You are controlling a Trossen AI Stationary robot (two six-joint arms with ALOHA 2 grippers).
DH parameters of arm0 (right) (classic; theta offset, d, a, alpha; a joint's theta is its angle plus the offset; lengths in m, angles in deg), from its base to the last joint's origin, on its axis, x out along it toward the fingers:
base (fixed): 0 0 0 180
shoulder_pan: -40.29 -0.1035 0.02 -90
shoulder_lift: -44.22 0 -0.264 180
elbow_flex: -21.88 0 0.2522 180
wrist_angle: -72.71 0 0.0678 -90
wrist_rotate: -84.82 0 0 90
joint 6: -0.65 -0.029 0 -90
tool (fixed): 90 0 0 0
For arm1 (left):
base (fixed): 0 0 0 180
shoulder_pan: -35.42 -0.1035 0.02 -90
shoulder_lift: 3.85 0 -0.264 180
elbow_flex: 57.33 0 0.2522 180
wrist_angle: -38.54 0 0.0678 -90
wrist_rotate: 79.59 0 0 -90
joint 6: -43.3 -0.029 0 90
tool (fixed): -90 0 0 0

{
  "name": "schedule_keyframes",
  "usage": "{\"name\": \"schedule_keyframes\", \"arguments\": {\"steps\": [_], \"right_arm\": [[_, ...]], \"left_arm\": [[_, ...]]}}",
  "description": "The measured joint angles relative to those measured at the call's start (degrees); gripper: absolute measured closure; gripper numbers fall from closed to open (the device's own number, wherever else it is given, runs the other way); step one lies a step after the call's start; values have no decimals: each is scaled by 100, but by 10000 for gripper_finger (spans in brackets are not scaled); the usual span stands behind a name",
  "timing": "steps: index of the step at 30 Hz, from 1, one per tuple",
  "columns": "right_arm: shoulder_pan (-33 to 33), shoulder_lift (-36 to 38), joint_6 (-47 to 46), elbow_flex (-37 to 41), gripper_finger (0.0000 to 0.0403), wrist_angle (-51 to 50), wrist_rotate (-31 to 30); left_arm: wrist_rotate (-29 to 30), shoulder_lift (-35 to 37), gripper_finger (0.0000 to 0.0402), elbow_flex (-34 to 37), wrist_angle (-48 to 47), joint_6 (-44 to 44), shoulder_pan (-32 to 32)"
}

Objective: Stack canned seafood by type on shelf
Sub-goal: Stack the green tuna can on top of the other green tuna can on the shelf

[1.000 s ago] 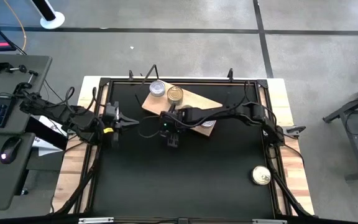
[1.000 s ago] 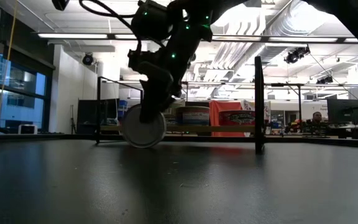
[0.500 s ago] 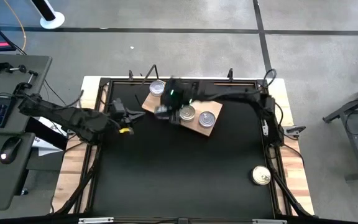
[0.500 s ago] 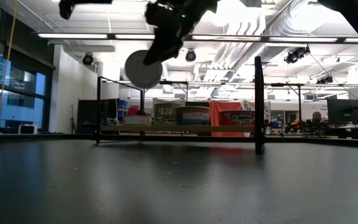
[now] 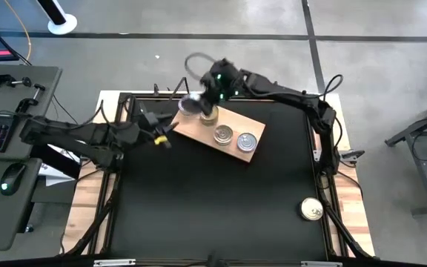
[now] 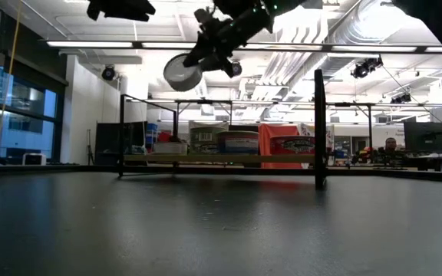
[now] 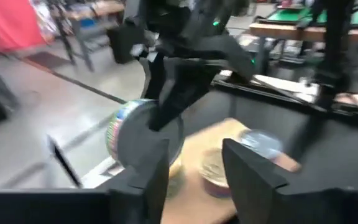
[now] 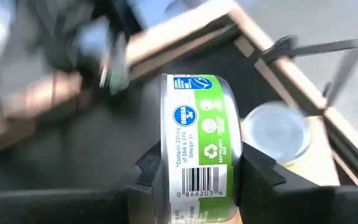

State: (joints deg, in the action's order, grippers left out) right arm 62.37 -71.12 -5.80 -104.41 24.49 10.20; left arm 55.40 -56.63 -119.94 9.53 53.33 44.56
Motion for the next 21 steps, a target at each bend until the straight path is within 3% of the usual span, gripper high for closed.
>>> {"name": "schedule_keyframes", "arguments": {"steps": [5,9,21], "right_arm": [[592,-182,-1860,0,290,864,-203],[961,-610,-2957,2,290,1066,2],[915,-1403,-4427,4,290,1989,453]], "left_arm": [[-147,70,233,-136,11,-823,-457],[-386,125,229,-152,4,-1131,-642],[-490,316,229,-154,21,-1162,-650]]}}
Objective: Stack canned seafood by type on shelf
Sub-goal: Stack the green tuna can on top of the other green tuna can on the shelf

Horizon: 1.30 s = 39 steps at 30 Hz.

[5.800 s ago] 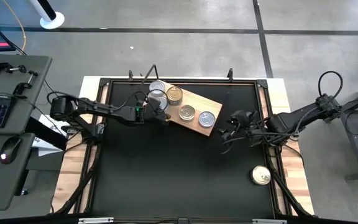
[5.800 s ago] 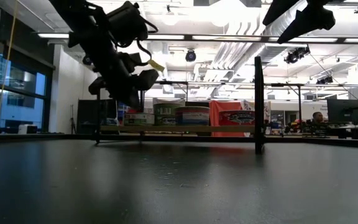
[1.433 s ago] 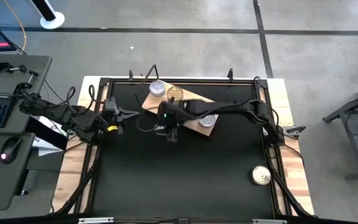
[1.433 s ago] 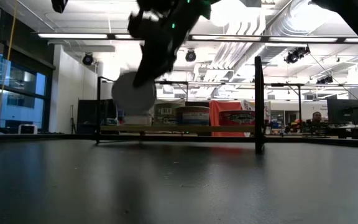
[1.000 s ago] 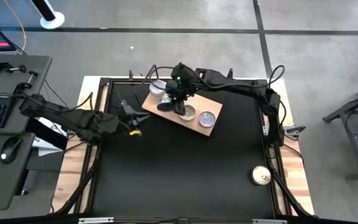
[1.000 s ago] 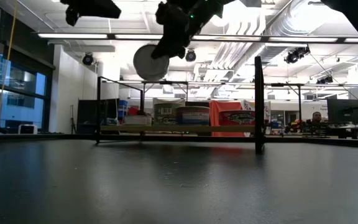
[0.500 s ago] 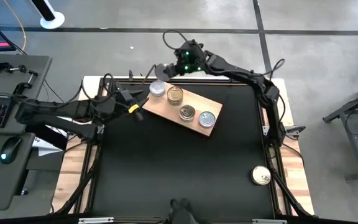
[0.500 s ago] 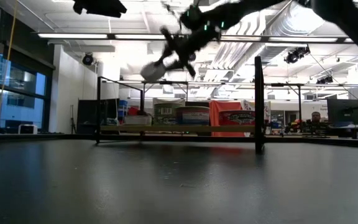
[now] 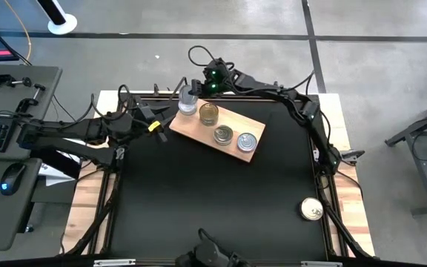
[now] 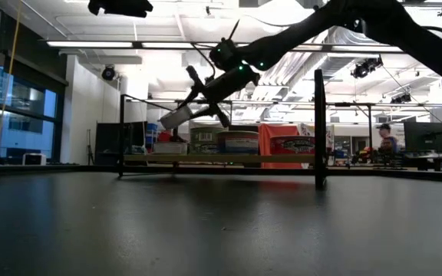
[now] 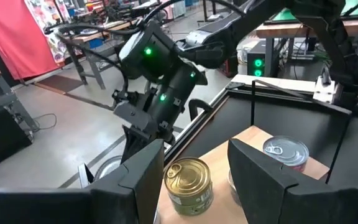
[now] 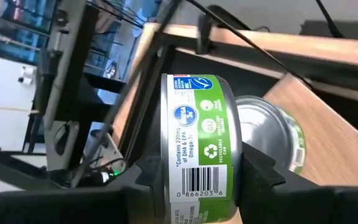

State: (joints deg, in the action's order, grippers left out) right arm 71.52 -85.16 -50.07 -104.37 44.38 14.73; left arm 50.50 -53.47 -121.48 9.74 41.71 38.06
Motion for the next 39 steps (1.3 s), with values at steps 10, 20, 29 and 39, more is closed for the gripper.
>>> {"name": "schedule_keyframes", "arguments": {"steps": [10,20,29,39], "right_arm": [[-81,-267,-378,0,290,26,-108],[-184,-298,-174,-2,176,47,-69],[-155,-300,6,-69,162,-94,-616],[-208,-293,325,-390,160,-302,-1273]], "left_arm": [[-6,14,229,0,-13,408,2],[-8,14,229,0,-17,752,2],[-8,14,229,0,-17,773,2],[-6,14,229,2,-19,846,4]]}}
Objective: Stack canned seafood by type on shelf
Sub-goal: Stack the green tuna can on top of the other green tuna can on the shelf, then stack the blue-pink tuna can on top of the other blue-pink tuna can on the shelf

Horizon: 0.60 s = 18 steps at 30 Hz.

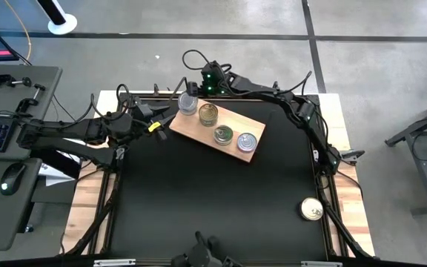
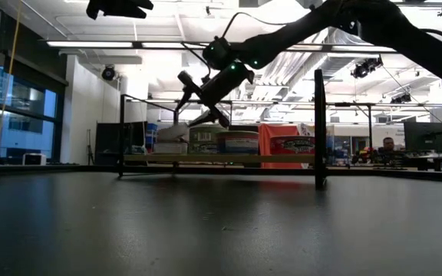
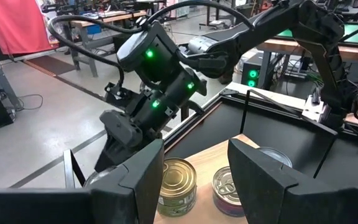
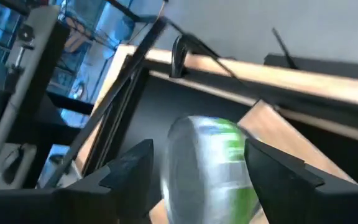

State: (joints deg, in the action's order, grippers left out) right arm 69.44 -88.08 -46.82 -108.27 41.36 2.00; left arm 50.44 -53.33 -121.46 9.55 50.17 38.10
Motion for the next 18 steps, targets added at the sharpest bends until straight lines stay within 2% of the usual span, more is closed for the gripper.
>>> {"name": "schedule_keyframes", "arguments": {"steps": [3,9,18], "right_arm": [[-21,5,-25,-2,160,-171,192],[-92,5,161,-2,160,-255,-159],[110,448,1400,3,162,-787,-95]], "left_arm": [[0,0,229,0,0,2,0],[0,0,229,0,0,0,0],[-360,0,229,2,-238,6,13]]}}
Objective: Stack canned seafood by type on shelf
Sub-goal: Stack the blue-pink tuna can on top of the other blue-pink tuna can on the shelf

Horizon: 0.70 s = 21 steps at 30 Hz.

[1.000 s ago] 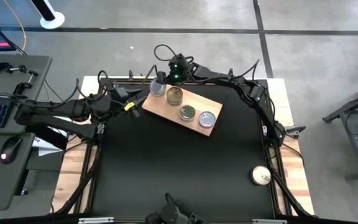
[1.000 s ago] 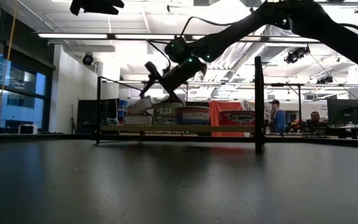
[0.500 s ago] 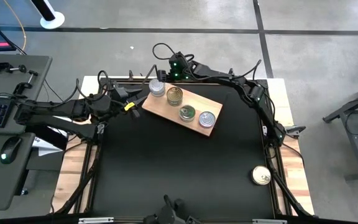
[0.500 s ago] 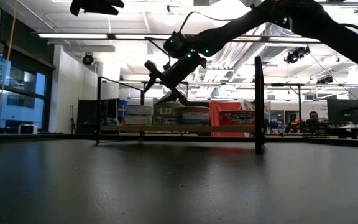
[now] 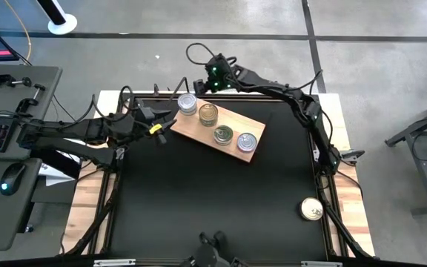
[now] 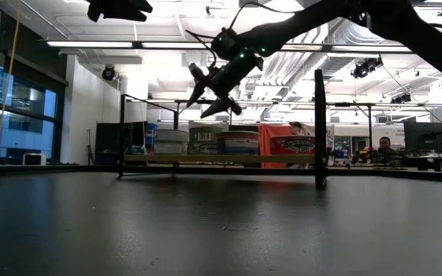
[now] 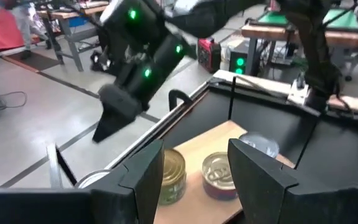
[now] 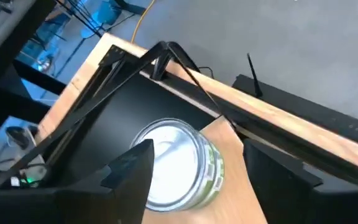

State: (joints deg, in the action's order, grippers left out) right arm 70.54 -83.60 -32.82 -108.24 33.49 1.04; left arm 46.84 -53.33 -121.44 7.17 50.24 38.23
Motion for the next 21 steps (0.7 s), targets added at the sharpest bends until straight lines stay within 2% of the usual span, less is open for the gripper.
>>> {"name": "schedule_keyframes", "arguments": {"steps": [2,4,9,10,14,16,18,21], "right_arm": [[3,41,154,0,177,-69,0],[-84,67,356,0,214,-256,11],[-426,394,1754,7,371,-1362,81],[-513,523,2078,7,386,-1609,31],[-919,1157,2692,4,383,-2479,-419],[-1182,1450,2780,5,395,-2765,-553],[-1516,1725,2666,84,399,-2869,-466],[-2116,2100,2197,433,400,-2934,38]], "left_arm": [[8,-2,229,0,-94,2,0],[10,0,229,0,-103,1,0],[-28,13,229,0,-72,47,-2],[-37,11,229,0,-95,47,-1],[-42,11,229,0,-125,-55,-22],[-42,11,229,0,-125,-210,-37],[-64,-3,229,2,-125,-343,-78],[-406,-24,229,4,-113,-406,-205]]}}
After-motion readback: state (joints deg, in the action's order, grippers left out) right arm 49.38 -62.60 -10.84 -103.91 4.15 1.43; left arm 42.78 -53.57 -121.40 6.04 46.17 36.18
